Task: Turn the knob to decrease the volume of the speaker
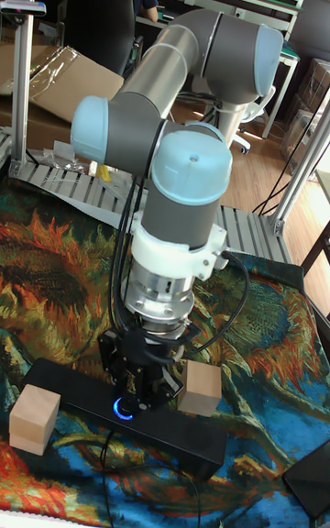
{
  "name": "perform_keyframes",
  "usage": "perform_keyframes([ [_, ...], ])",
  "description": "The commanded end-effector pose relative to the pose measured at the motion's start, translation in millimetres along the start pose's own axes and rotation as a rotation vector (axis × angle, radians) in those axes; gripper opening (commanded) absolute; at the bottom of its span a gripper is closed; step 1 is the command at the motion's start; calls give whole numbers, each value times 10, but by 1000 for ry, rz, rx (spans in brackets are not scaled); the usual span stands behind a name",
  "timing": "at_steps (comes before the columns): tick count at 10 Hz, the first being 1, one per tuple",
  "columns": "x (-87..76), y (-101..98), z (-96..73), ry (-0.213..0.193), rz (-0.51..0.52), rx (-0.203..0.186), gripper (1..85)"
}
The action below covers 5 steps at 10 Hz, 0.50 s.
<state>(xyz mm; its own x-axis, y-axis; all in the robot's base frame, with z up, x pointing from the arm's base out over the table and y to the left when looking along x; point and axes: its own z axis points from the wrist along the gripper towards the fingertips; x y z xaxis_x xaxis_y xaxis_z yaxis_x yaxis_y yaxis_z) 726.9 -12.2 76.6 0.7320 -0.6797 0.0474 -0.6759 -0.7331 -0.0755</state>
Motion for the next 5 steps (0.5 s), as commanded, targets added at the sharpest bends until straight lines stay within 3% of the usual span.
perform_keyframes([
  [1, 67, 55, -170, 38, 179, 15, 210],
  [3, 33, 127, -256, 37, 434, 11, 110],
  [5, -15, 122, -352, 28, 716, 41, 23],
])
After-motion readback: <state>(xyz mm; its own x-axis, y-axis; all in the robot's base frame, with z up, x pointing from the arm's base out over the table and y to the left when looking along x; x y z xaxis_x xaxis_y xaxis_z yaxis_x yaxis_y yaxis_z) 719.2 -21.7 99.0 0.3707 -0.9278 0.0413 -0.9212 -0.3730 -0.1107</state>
